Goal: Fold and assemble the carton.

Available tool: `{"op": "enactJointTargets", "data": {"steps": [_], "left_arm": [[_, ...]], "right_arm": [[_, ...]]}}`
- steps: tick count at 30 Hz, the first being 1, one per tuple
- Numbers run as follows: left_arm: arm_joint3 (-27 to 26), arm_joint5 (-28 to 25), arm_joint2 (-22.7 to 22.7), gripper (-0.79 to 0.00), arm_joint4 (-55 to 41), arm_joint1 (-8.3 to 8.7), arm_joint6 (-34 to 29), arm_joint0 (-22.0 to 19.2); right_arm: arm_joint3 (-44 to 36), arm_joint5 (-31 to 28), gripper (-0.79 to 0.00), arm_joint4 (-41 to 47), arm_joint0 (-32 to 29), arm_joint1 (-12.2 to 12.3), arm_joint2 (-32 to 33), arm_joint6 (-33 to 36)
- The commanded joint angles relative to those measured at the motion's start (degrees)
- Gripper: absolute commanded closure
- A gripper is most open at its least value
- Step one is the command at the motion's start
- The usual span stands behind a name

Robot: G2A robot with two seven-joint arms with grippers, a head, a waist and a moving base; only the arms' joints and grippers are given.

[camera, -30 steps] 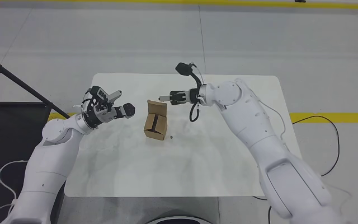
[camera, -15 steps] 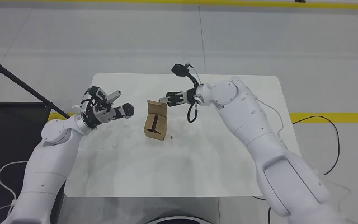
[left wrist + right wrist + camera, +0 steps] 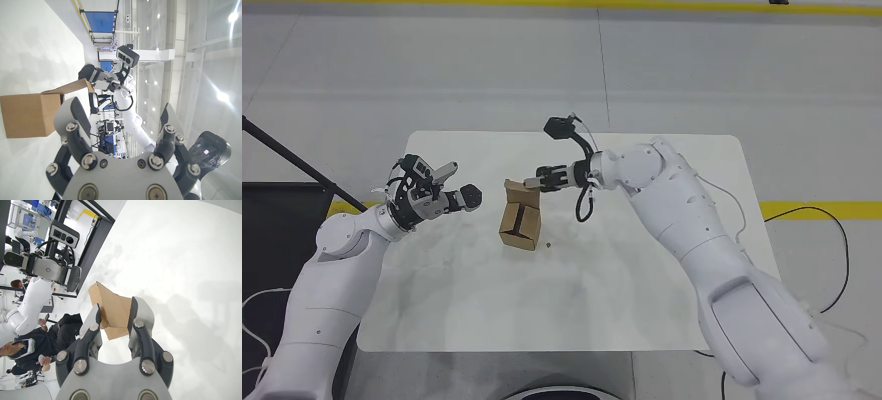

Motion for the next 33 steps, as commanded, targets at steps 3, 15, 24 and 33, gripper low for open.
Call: {"op": "enactJointTargets", "data": {"steps": [3, 15, 24, 33], "left_arm": [[-0.02, -0.12, -0.04, -0.785, -0.01, -0.03, 0.1, 0.03], [-0.4, 0.16, -0.01, -0.785, 0.41, -0.1, 0.31, 0.06], [-0.44, 0.29, -0.09, -0.785, 0.56, -0.13, 0.29, -0.02], [-0.46, 0.58, -0.04, -0.785, 0.77, -0.18, 0.33, -0.19]], "right_arm": [[-0.17, -0.59, -0.366, -0.56, -0.13, -0.04, -0.16, -0.16], [-2.05, -2.47, -0.36, -3.38, -0.96, 0.26, -0.42, -2.1], [-4.22, -4.1, -0.348, -5.72, -1.77, 0.72, -0.6, -2.45], [-6.67, -3.84, -0.311, -7.11, -2.68, 1.23, -0.4, -2.48]]}}
